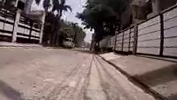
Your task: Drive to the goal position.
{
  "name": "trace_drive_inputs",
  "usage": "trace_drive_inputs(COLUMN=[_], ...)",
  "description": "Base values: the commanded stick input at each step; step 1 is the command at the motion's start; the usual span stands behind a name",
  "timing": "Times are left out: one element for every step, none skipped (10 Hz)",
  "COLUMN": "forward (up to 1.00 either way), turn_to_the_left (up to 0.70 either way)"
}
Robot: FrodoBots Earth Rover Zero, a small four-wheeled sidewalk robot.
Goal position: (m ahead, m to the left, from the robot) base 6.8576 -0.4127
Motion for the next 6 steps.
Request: trace_drive_inputs(forward=[1.00,1.00,1.00,1.00,1.00,1.00], turn_to_the_left=[0.02,0.02,0.02,0.02,0.02,0.02])
